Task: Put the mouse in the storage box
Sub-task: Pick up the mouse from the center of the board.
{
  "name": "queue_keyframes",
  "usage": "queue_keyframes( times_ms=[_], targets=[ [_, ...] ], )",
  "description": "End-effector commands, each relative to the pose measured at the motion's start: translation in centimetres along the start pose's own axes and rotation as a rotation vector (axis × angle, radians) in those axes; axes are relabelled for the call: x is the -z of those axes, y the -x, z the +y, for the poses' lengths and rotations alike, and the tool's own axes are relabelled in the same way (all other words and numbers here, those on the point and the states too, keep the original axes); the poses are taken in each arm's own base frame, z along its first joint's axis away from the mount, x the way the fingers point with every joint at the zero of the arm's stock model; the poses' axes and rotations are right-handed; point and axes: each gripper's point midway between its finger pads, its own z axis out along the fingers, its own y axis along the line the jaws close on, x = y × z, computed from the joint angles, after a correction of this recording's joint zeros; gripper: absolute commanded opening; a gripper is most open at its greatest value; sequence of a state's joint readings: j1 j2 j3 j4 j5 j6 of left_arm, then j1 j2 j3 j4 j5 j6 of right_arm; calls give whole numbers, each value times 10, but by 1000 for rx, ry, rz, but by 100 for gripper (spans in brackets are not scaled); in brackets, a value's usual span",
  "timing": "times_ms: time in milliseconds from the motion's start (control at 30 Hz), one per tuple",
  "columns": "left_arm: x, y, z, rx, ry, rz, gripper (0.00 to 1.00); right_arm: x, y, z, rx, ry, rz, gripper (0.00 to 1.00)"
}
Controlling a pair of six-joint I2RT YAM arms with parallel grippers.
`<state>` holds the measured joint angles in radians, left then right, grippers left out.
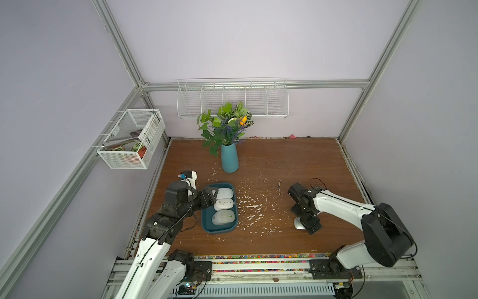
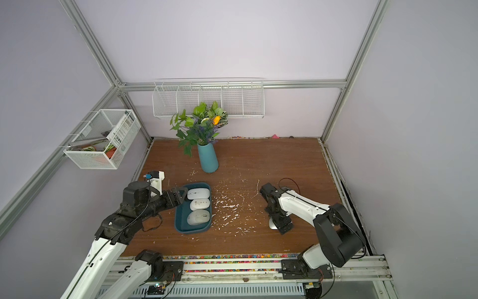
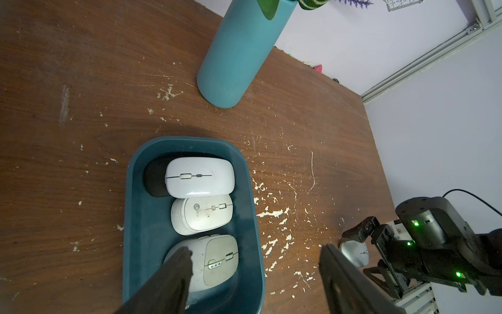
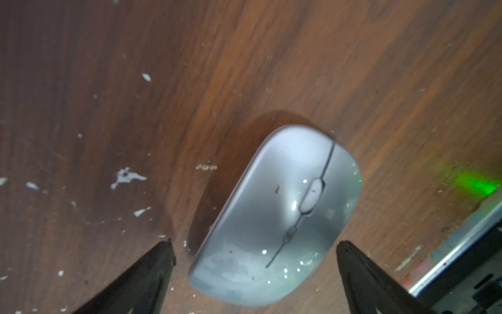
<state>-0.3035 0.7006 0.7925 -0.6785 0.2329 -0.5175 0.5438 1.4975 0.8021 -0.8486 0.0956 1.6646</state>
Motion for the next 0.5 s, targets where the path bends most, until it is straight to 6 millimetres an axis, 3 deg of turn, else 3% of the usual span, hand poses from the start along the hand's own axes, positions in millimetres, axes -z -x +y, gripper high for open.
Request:
queue_keyframes(
  times_ms=[0,233,467],
  targets=[
    [-2,-1,-2,-19,-11,2,78,-8,-2,0,-18,-12,22,96],
    [-2,-1,-1,-18,-10,3,78,-11,-3,3,9,-35,28,83],
    [-2,0,-1,-18,-10,-1,78,-9,0,6,75,-19,13,59]
  ],
)
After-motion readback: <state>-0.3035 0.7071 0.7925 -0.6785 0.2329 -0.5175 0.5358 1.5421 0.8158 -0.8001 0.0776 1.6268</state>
